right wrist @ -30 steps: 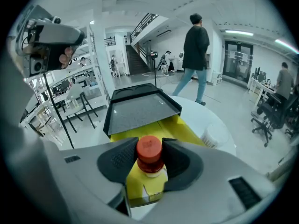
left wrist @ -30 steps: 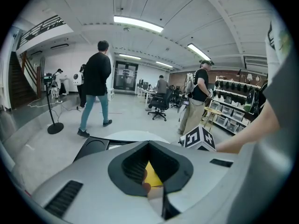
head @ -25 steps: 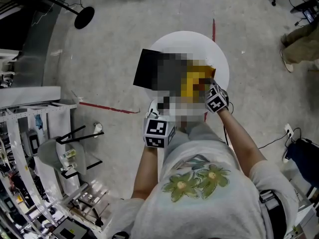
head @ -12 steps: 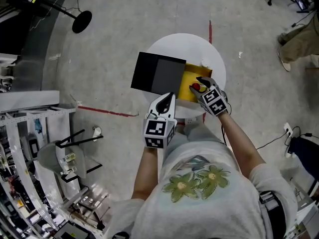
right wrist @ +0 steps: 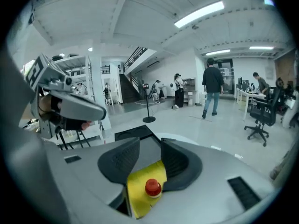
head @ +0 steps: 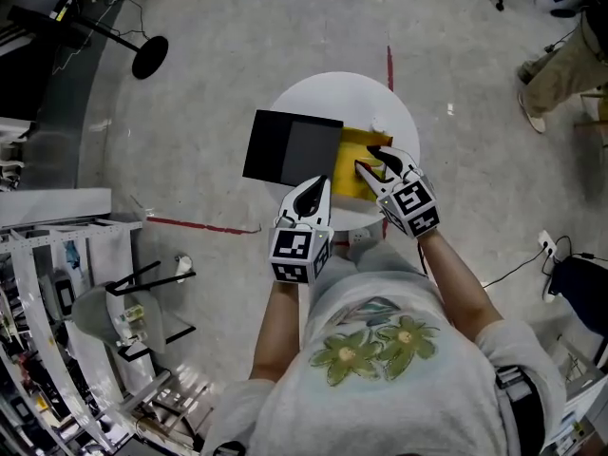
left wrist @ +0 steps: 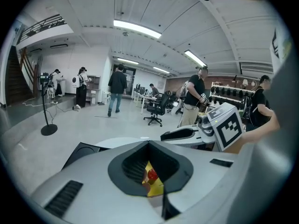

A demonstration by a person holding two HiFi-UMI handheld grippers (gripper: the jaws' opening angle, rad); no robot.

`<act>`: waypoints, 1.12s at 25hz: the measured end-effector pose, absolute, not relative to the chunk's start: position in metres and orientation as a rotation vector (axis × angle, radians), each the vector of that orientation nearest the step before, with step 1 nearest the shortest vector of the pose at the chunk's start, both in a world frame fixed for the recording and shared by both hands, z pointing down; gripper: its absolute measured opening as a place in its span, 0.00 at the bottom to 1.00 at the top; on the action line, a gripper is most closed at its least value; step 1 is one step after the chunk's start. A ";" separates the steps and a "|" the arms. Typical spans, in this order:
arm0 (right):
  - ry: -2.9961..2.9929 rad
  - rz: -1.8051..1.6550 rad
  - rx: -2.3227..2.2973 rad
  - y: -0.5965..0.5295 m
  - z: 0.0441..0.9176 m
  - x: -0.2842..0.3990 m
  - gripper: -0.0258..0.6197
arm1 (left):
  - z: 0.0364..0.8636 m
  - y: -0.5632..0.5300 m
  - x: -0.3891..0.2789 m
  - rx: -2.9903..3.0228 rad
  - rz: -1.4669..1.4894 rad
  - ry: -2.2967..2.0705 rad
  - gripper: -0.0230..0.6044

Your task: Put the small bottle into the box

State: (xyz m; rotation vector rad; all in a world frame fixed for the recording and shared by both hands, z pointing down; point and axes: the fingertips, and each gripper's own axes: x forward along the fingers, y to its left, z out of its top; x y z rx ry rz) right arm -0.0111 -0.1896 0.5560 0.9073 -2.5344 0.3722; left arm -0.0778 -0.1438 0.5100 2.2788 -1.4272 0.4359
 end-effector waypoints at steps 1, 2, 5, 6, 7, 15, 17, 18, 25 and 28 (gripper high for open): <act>-2.553 0.363 0.927 -0.189 0.546 -0.009 0.27 | 0.508 -0.144 -0.075 2.285 0.431 -1.427 0.04; -2.570 0.354 0.946 -0.188 0.536 -0.007 0.27 | 0.505 -0.145 -0.073 2.292 0.426 -1.427 0.04; -2.602 0.324 1.003 -0.184 0.514 0.002 0.17 | 0.496 -0.145 -0.065 2.311 0.397 -1.424 0.04; -2.609 0.312 1.021 -0.182 0.508 0.005 0.15 | 0.492 -0.145 -0.063 2.317 0.382 -1.423 0.04; -2.616 0.300 1.039 -0.181 0.503 0.008 0.12 | 0.489 -0.145 -0.061 2.323 0.370 -1.422 0.04; -2.638 0.320 1.082 -0.163 0.477 0.021 0.04 | 0.467 -0.139 -0.048 2.388 0.346 -1.419 0.04; -2.644 0.312 1.095 -0.159 0.472 0.024 0.04 | 0.464 -0.136 -0.043 2.401 0.344 -1.412 0.04; -2.641 0.304 1.102 -0.156 0.470 0.026 0.04 | 0.463 -0.135 -0.041 2.406 0.345 -1.408 0.04; -2.641 0.270 1.124 -0.143 0.459 0.035 0.04 | 0.452 -0.128 -0.021 2.453 0.333 -1.375 0.04; -2.645 0.270 1.129 -0.141 0.456 0.037 0.04 | 0.450 -0.127 -0.018 2.461 0.331 -1.369 0.04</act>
